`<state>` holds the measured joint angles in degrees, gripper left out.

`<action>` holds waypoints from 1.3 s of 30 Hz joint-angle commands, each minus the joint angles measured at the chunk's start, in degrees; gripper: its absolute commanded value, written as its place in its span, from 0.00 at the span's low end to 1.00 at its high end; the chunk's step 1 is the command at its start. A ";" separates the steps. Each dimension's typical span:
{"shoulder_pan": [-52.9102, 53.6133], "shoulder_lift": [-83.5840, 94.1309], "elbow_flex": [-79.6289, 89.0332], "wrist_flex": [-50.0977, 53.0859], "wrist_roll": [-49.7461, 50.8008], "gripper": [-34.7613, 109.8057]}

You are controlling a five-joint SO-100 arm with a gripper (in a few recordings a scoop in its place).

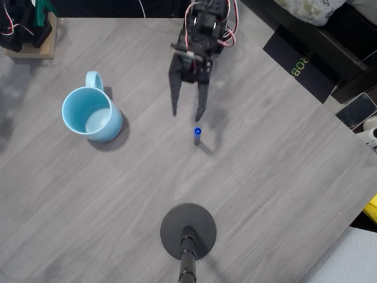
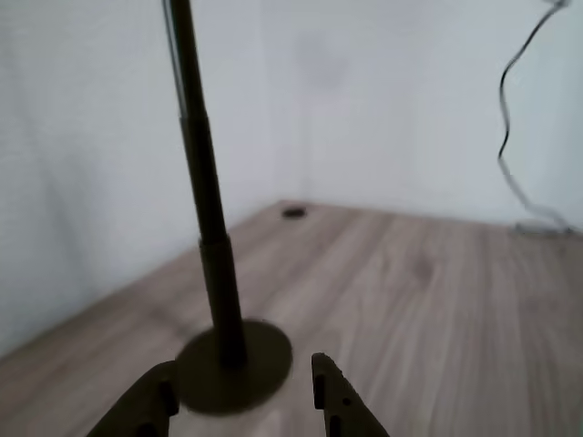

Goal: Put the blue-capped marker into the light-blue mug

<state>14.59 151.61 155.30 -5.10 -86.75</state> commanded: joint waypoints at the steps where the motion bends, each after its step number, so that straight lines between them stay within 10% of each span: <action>1: -0.09 -6.59 -1.93 -5.36 0.18 0.40; 39: -7.03 -19.42 11.25 -24.43 -0.62 0.40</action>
<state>7.73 133.59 167.61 -27.86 -87.19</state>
